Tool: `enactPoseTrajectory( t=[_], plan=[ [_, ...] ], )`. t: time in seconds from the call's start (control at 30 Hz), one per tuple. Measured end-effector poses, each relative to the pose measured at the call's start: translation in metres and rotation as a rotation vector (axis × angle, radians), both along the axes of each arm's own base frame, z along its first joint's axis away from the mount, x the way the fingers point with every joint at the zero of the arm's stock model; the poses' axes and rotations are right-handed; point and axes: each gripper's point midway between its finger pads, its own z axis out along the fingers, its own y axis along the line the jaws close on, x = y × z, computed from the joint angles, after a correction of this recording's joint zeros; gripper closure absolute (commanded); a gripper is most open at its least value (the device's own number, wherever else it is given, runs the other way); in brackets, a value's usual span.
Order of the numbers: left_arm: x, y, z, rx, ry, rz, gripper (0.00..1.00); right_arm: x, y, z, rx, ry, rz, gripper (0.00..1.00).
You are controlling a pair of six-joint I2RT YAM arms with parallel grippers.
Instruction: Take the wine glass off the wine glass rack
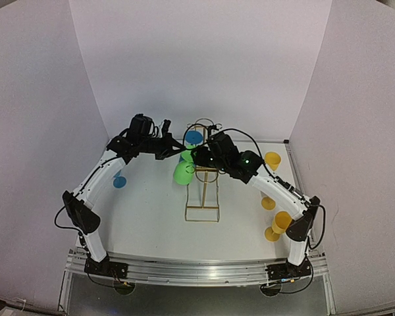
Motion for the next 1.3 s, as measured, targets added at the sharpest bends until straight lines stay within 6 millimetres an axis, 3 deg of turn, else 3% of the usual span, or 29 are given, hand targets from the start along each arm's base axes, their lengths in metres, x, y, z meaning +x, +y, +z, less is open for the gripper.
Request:
enactPoseTrajectory(
  t=[0.53,1.07,1.3],
  plan=[
    [0.004,0.024,-0.003,-0.073,0.114,0.028,1.00,0.002,-0.009,0.011,0.016,-0.022,-0.019,0.45],
    [0.002,0.025,0.003,-0.139,0.172,0.001,1.00,0.008,-0.015,0.005,0.006,-0.010,-0.035,0.45],
    [0.008,0.049,0.003,-0.138,0.165,0.038,1.00,0.008,-0.015,0.005,0.007,-0.009,-0.033,0.45]
  ],
)
